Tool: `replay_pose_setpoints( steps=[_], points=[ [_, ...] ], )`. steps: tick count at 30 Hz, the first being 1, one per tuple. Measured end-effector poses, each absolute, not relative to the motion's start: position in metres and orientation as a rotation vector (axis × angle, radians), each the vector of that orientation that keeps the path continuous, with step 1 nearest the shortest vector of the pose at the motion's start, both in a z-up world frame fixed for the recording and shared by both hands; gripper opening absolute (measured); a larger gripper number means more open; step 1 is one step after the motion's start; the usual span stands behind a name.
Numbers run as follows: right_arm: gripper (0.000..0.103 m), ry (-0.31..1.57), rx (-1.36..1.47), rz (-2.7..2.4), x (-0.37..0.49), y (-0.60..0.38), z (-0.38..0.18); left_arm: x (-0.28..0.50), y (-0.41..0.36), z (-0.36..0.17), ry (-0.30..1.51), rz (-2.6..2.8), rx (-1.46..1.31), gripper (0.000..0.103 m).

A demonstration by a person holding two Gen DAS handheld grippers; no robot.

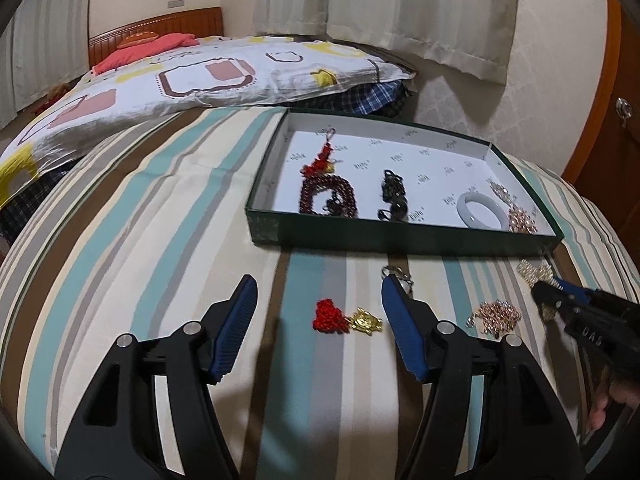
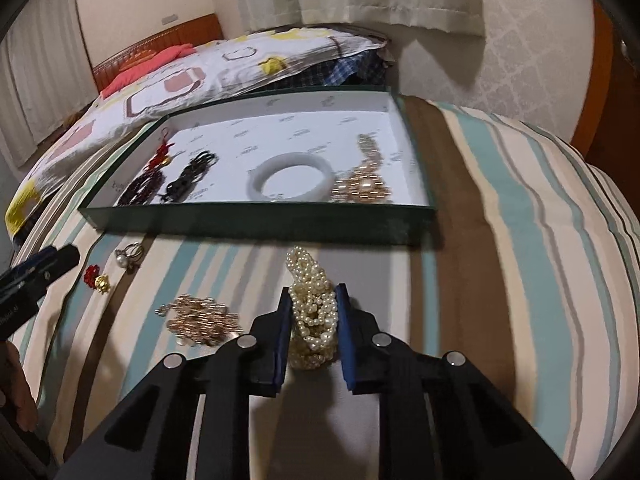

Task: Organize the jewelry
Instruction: 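Grasp the cream pearl strand with the right tool while the left tool grasps the red tassel with gold charm, then carry the pearl strand and gold-charm tassel into the box and open both tools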

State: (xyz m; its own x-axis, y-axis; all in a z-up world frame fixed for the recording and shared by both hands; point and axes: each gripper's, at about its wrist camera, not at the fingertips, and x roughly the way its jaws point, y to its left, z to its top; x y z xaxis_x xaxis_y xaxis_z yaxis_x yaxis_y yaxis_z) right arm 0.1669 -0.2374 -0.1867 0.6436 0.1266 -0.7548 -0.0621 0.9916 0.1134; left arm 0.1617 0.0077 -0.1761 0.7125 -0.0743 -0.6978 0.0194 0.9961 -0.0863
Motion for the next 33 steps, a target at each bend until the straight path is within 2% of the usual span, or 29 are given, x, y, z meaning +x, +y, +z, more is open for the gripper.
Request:
replay_pose_setpoints(
  steps=[7,12,14,20,33],
  points=[
    [0.022,0.859,0.109,0.092,0.161,-0.251,-0.187,0.166,0.005,-0.184,0.812,-0.07,-0.087,0.059],
    [0.021,0.86,0.111,0.098,0.162,-0.251,-0.187,0.169,0.005,-0.189,0.837,-0.081,-0.09,0.046],
    [0.021,0.862,0.113,0.1,0.162,-0.251,-0.187,0.171,0.006,-0.192,0.854,-0.092,-0.101,0.036],
    [0.021,0.867,0.114,0.102,0.162,-0.251,-0.187,0.173,0.011,-0.197,0.877,-0.111,-0.13,0.02],
    [0.021,0.862,0.108,0.112,0.162,-0.248,-0.187,0.17,0.008,-0.193,0.86,-0.121,-0.114,0.013]
  ],
)
